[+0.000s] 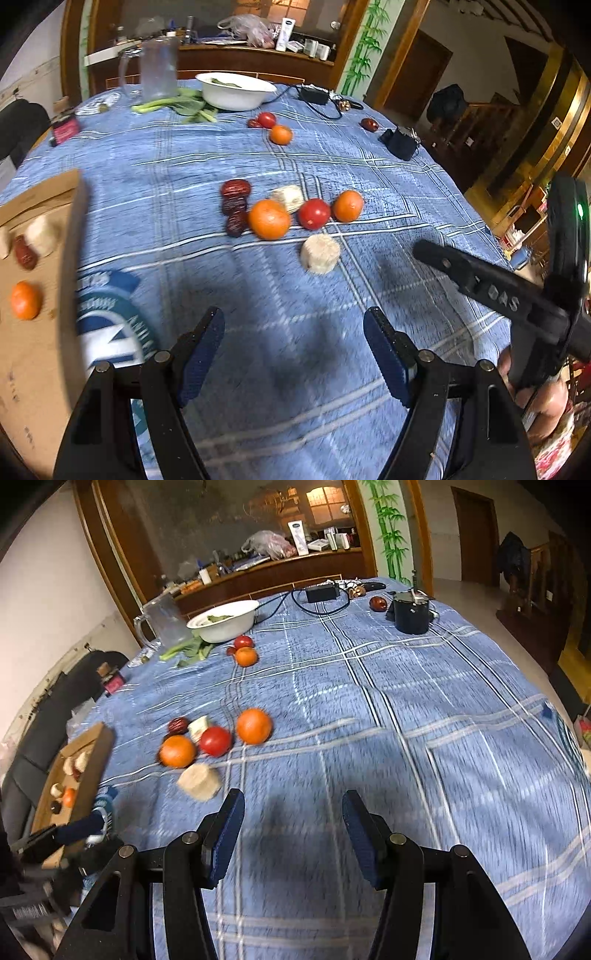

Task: Organize fruits
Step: 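Move the left tool to a beige rice cake while the right tool approaches a mandarin orange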

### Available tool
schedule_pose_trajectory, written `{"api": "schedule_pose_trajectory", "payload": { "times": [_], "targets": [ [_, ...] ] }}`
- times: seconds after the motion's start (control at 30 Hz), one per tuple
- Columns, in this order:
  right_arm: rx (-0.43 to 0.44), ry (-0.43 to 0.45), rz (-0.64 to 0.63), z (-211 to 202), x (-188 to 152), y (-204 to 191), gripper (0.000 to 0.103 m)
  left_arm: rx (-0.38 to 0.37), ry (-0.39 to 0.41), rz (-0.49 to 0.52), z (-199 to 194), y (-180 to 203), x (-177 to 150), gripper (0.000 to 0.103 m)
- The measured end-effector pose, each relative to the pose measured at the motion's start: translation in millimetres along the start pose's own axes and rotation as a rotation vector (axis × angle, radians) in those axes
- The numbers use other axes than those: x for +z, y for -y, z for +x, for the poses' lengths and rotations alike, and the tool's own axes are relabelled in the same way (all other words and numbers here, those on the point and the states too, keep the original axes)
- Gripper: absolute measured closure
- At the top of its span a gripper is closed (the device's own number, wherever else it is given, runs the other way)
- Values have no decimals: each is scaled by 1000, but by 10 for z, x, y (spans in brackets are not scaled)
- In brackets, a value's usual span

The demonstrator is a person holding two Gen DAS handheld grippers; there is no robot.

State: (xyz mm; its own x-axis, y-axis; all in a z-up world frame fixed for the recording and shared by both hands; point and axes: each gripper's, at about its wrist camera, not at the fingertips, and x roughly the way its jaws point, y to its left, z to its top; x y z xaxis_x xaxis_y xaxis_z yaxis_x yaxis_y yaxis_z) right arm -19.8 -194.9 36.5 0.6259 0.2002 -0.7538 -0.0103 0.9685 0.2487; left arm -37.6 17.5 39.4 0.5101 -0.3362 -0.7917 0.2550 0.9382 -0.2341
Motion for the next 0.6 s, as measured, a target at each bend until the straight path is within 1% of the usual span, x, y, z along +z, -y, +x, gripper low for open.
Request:
{"api": "schedule_pose_trajectory", "payload": {
  "times": [0.1, 0.2, 0.23, 0.27, 0.37, 0.47, 0.6],
  "targets": [
    [0, -12, -8, 226, 202, 10, 44, -14, 5, 16, 167, 55, 93, 27],
    [29, -32, -3, 436, 360, 8, 45, -25, 2, 18, 336, 100, 188, 27],
    [45, -37, 1, 497, 402, 3, 46, -33, 6, 17, 386, 116, 226, 31],
    [57, -40, 3, 543, 426, -5, 48, -40, 10, 19, 422, 132, 253, 37],
    [111, -44, 4, 641, 470, -40, 49, -58, 6, 25, 531, 164, 316, 46],
    [149, -48, -7, 704, 496, -93, 49, -66, -4, 22, 637, 150, 330, 47],
    [203, -59, 7, 793, 484, -121, 49, -85, 22, 27, 653, 132, 334, 47]
  ]
}}
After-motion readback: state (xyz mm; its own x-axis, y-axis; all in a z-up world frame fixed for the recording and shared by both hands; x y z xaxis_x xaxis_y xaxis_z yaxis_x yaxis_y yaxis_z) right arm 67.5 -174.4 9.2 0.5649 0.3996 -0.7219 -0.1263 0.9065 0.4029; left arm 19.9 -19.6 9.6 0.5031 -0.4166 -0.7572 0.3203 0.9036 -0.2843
